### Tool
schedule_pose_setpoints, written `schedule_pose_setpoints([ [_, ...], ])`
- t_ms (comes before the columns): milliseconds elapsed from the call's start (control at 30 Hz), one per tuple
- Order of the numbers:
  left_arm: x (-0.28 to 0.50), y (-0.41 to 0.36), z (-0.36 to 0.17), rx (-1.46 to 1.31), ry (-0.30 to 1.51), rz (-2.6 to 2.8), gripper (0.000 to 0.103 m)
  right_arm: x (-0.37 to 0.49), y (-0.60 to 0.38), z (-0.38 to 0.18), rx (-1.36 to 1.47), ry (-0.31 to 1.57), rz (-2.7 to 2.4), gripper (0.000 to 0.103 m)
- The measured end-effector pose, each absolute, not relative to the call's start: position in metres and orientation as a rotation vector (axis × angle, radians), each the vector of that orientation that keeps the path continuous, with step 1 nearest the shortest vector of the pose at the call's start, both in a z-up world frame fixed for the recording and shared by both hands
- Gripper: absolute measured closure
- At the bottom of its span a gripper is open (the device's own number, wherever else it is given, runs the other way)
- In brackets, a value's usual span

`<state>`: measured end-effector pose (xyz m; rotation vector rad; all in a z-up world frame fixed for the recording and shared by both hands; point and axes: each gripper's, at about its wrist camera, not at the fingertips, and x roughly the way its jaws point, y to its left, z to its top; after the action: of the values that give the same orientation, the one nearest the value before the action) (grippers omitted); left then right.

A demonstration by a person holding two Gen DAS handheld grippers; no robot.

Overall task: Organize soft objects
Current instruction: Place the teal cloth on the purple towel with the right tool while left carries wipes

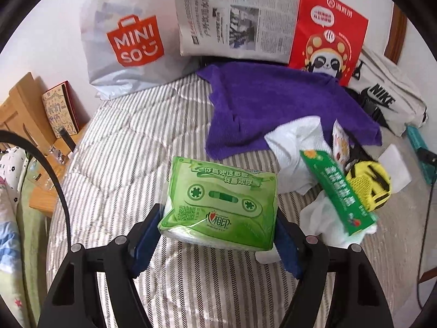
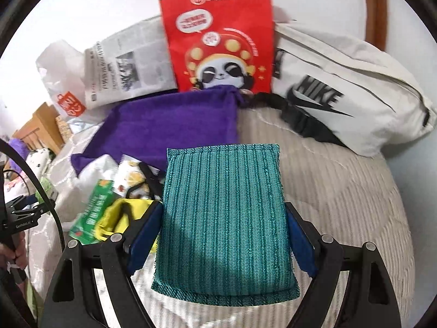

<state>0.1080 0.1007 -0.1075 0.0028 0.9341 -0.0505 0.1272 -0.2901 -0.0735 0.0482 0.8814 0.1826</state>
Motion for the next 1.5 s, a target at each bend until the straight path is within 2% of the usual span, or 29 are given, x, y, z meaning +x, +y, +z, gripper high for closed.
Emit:
schedule_pose_setpoints([
  [300,0.115,0.094,-0.081,-0.024,0.897,-0.093,0.029,0.143,-0.254,-0.057,0.048,0.857,0.259,0.018],
  [700,0.177,0.08,-0.064,-0.071,0.865,-0.154,0.029,0.208,-0.235,-0.053,0.047,0.866,0.238,0.018],
  [1167,0.27,0.056,-0.078,-0.065,0.911,-0.21,0.029,0.329,-0.213,-0.093,0.009,0.981,0.164,0.018],
  [1500,0.304,0.055,-0.096,-0.071,0.95,-0.227,0.029,0.371,-0.198,-0.135,-0.032,1.069,0.14,0.018],
])
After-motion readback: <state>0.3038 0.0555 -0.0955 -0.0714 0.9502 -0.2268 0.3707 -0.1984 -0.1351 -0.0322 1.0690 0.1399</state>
